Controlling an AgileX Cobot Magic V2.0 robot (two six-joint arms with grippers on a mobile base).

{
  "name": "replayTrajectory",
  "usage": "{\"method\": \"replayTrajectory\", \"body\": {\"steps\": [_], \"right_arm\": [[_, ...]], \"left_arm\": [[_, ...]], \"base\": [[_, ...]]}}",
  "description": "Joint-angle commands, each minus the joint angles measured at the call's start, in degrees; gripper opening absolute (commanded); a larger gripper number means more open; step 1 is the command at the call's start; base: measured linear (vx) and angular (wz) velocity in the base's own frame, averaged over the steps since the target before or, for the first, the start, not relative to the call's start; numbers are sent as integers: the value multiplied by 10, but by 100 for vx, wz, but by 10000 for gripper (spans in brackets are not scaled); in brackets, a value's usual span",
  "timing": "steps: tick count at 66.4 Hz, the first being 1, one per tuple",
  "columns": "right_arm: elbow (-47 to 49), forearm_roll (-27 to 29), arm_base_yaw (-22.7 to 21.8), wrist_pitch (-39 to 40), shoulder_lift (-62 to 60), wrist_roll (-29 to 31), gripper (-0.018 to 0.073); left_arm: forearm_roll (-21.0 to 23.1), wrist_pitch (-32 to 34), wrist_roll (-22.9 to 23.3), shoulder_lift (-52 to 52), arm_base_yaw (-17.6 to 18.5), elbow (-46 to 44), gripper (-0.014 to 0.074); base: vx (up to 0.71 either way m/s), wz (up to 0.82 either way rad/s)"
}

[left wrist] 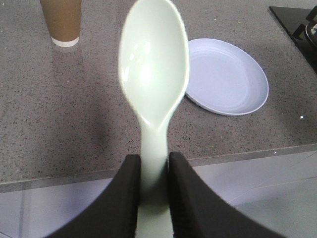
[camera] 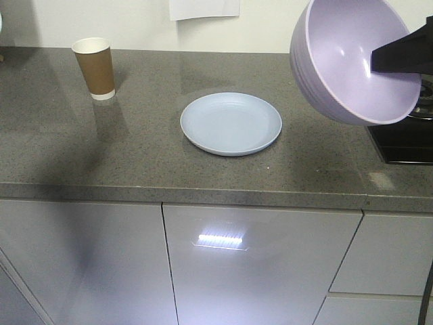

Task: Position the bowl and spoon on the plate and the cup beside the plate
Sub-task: 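Drive toward the counter with the pale blue plate and paper cup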

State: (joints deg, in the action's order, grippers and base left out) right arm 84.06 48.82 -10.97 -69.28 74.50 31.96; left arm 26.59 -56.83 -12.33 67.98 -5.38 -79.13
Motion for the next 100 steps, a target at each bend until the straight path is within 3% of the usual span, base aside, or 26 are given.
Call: {"method": "replayTrajectory", "body": {"steps": [1, 100], "right_arm": [[16, 33, -2, 16, -14, 6, -6], [16, 33, -2, 12, -14, 6, -6]], "left_arm": [[21, 31, 0, -13, 1, -15, -8], [21, 31, 0, -13, 1, -15, -8]], "base": [[4, 0], [5, 0]]}}
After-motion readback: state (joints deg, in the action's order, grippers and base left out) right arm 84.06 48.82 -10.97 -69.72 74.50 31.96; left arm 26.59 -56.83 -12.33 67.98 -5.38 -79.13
